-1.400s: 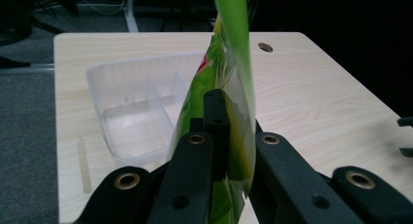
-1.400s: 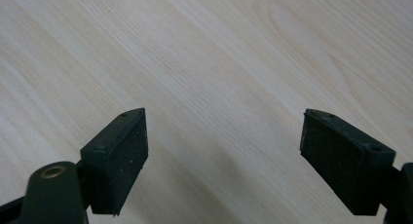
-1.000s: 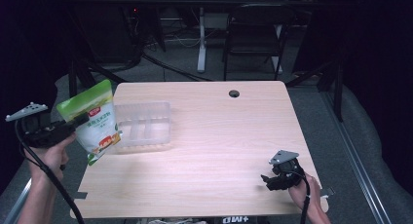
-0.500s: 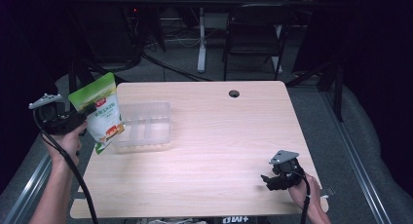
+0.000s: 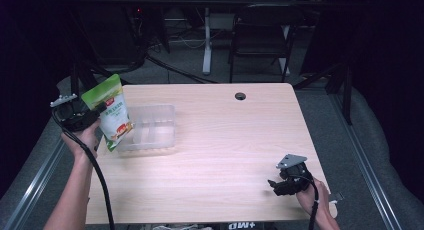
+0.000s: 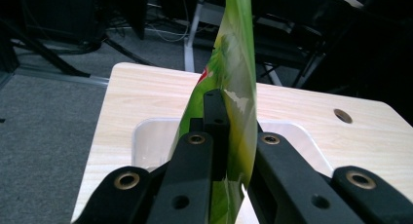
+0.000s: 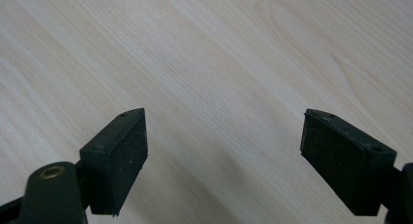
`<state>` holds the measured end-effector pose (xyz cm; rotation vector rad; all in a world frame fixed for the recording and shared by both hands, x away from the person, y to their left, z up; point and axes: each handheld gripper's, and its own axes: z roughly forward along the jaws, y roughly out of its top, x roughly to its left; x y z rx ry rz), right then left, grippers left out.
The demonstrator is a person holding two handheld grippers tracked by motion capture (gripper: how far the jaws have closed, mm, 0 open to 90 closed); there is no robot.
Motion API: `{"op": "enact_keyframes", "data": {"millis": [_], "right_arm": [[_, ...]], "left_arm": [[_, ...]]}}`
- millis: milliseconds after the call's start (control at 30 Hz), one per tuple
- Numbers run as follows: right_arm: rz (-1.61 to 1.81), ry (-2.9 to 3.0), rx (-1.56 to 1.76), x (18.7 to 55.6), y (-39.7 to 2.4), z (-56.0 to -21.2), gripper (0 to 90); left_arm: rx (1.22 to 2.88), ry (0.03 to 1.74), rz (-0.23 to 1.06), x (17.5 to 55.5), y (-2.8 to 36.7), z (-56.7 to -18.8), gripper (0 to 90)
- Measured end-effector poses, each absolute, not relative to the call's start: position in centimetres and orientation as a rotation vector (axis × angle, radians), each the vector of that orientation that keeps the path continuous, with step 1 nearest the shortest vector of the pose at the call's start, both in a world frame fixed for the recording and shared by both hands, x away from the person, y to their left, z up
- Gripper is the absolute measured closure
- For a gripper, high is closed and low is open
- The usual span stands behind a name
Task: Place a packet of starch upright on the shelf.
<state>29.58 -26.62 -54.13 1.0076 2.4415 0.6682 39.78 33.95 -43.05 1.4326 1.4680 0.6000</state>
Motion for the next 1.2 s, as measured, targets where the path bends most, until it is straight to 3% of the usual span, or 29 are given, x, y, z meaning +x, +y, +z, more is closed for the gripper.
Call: {"op": "enact_keyframes", "data": {"millis": [333, 600, 667, 867, 967, 1200], "right_arm": [[0.668, 2.446, 1.005, 29.7, -26.7, -54.2, 16.6], [0.666, 2.451, 1.002, 29.6, -26.7, -54.2, 16.5], [0.669, 2.453, 1.003, 29.6, -26.6, -54.2, 16.4], [0.663, 2.457, 1.003, 29.6, -26.6, -54.2, 16.4], [0.661, 2.461, 1.005, 29.7, -26.5, -54.3, 16.4], [0.657, 2.459, 1.007, 29.7, -26.6, -54.3, 16.4]], "left_arm": [[1.410, 1.484, 0.592, 41.5, 34.2, -45.2, 88.7], [1.545, 1.492, 0.614, 42.3, 33.5, -44.9, 84.2], [1.585, 1.495, 0.621, 42.5, 33.4, -44.7, 80.5], [1.641, 1.540, 0.625, 43.5, 33.7, -44.0, 46.9], [1.665, 1.542, 0.607, 44.6, 33.8, -43.5, 36.1], [1.797, 1.555, 0.625, 47.0, 32.4, -43.8, 34.3]]}}
